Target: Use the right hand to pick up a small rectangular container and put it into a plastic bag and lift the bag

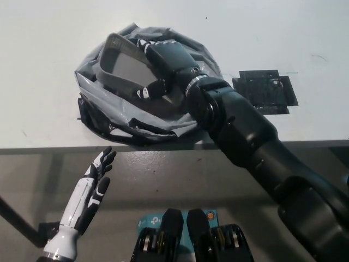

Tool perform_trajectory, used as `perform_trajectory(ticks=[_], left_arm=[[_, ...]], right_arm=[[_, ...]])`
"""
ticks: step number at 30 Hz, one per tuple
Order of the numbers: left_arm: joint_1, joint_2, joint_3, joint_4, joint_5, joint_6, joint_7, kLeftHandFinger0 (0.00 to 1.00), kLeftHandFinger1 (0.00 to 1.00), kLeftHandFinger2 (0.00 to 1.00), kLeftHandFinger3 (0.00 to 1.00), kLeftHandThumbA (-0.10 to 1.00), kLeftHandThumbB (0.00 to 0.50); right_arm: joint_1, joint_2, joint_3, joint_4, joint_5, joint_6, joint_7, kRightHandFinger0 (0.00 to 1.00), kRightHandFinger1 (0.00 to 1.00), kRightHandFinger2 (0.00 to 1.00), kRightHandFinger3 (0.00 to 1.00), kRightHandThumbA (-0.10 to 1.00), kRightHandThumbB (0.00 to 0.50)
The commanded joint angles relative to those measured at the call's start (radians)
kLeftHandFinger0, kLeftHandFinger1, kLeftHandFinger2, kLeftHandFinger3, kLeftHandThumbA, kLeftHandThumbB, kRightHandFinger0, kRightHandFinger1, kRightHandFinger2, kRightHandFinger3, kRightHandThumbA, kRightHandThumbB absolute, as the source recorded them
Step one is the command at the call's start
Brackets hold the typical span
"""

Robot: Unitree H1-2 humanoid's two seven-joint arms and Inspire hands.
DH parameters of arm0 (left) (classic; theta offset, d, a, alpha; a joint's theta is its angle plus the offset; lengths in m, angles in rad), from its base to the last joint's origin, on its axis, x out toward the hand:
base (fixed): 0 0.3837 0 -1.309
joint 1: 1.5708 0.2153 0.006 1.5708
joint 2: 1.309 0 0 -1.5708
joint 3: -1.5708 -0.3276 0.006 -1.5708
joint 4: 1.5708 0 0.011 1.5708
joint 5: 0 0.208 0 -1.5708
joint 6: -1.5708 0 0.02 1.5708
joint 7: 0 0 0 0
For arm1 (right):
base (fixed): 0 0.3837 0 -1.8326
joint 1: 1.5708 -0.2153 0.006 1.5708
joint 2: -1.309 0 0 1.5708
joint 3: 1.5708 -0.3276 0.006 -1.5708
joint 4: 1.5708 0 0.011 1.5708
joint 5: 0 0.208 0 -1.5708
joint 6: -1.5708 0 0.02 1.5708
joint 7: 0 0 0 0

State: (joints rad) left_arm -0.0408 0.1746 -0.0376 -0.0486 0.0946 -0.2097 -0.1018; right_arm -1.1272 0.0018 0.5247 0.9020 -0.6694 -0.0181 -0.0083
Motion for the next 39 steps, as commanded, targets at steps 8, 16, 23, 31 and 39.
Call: perform_trajectory(ticks=[8, 16, 23, 31, 39], left_arm=[[-0.033, 0.023, 0.006, -0.034, 0.006, 0.004, -0.008, 1.0, 1.0, 1.0, 1.0, 1.0, 0.266], [-0.033, 0.023, 0.008, -0.033, 0.0, 0.007, -0.008, 1.0, 1.0, 1.0, 1.0, 0.99, 0.271], [-0.02, 0.023, 0.011, -0.039, -0.016, 0.013, -0.011, 1.0, 1.0, 1.0, 1.0, 1.0, 0.273], [-0.018, 0.025, 0.008, -0.029, -0.003, -0.001, -0.007, 1.0, 1.0, 1.0, 1.0, 1.0, 0.27], [0.0, 0.019, 0.006, -0.034, -0.006, 0.0, -0.005, 1.0, 1.0, 1.0, 1.0, 0.99, 0.276]], right_arm=[[-0.096, -0.037, 0.003, -0.073, 0.047, 0.117, 0.328, 1.0, 1.0, 1.0, 1.0, 0.87, 0.5], [-0.134, -0.05, -0.007, -0.101, 0.067, 0.147, 0.424, 1.0, 1.0, 1.0, 1.0, 0.88, 0.5], [-0.229, -0.085, -0.145, -0.189, 0.166, 0.127, 0.402, 1.0, 1.0, 1.0, 1.0, 1.0, 0.5], [-0.259, -0.13, -0.348, -0.31, 0.298, 0.092, 0.342, 1.0, 1.0, 1.0, 1.0, 1.0, 0.494], [-0.191, -0.186, -0.362, -0.323, 0.26, 0.106, 0.328, 1.0, 1.0, 1.0, 1.0, 0.96, 0.481]])
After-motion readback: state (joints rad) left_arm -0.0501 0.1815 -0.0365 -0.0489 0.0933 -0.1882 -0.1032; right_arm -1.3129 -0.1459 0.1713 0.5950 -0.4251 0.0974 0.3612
